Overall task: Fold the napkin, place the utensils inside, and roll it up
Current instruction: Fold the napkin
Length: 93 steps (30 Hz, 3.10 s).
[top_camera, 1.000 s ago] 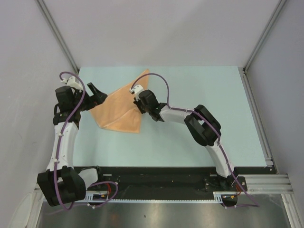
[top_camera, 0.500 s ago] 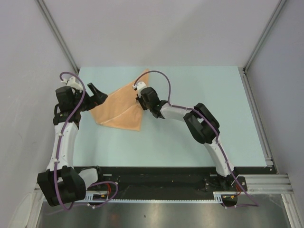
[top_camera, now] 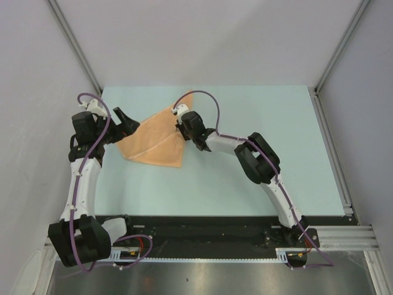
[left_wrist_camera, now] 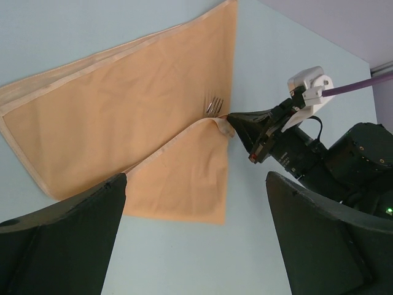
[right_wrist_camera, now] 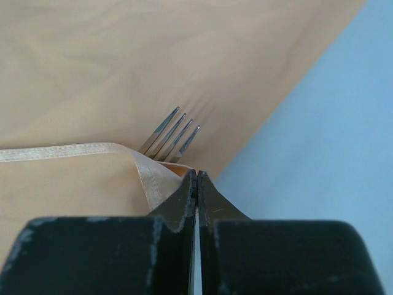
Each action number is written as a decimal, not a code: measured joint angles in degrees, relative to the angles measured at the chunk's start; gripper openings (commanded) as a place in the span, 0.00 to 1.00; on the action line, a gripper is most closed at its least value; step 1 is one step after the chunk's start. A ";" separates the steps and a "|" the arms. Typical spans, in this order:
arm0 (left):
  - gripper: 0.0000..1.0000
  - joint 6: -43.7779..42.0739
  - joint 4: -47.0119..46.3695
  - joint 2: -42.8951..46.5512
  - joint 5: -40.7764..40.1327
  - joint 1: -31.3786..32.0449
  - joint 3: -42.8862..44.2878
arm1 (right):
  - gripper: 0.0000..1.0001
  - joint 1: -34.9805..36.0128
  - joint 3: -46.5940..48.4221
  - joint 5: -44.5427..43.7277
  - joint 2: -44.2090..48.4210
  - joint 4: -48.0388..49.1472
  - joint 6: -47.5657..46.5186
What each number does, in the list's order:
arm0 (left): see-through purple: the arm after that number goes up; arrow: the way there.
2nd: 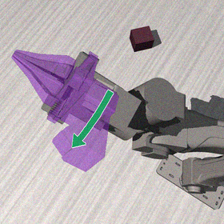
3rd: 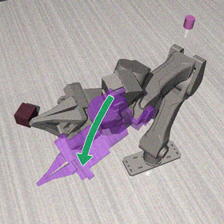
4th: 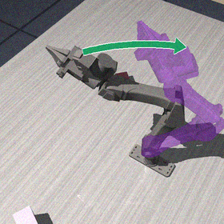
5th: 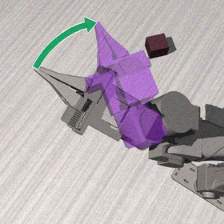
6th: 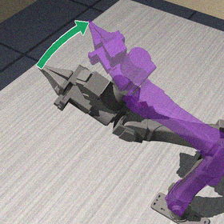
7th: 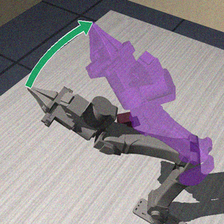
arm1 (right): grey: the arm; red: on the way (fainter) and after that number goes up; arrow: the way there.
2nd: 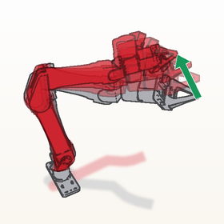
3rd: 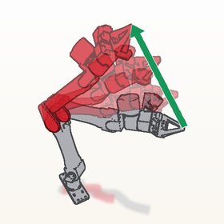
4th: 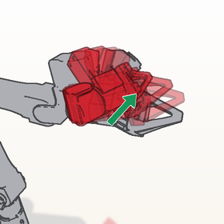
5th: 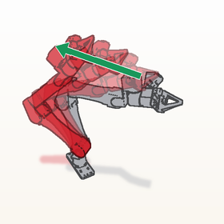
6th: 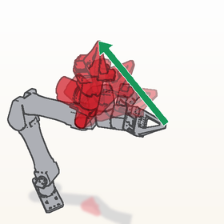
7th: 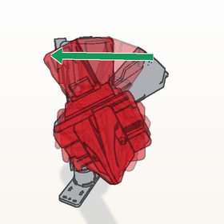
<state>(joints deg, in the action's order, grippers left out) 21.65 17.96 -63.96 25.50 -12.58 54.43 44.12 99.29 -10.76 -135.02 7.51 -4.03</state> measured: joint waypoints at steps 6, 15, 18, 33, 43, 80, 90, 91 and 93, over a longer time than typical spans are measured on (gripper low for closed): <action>1.00 0.02 -0.09 0.00 0.24 -0.04 0.00 | 0.00 0.02 0.94 -0.59 -0.57 -0.42 0.00; 1.00 0.39 -0.28 0.00 0.33 -0.24 0.00 | 0.00 -0.13 3.17 -1.31 -0.87 -0.46 -0.04; 1.00 0.39 -0.28 0.00 0.42 -0.33 -0.02 | 0.00 -0.22 4.20 -1.68 -1.40 -0.48 -0.09; 1.00 0.44 -0.33 0.00 0.72 -0.70 -0.02 | 0.12 -0.85 5.44 -2.43 -2.38 -2.19 -0.50; 1.00 0.44 -0.44 0.00 0.74 -0.72 -0.02 | 0.73 -1.07 4.15 1.22 -1.46 -1.11 0.11; 1.00 1.05 -1.11 -0.55 1.95 -0.79 -0.33 | 0.64 -16.50 -1.99 38.82 -5.90 16.17 41.57; 1.00 1.46 -1.16 -0.66 2.27 -0.79 -0.33 | 0.54 -16.44 12.13 32.30 -13.79 11.26 46.77; 1.00 1.46 -1.14 -0.68 2.32 -0.81 -0.33 | 0.52 -16.41 13.81 31.69 -14.58 10.05 47.12; 1.00 1.49 -1.16 -0.74 2.36 -0.81 -0.33 | 0.52 -16.28 15.56 31.08 -15.50 8.92 47.54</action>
<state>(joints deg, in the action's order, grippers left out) 23.14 16.80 -64.71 27.86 -13.39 54.11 27.83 114.85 20.32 -150.52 16.43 43.51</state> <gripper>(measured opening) 0.996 0.534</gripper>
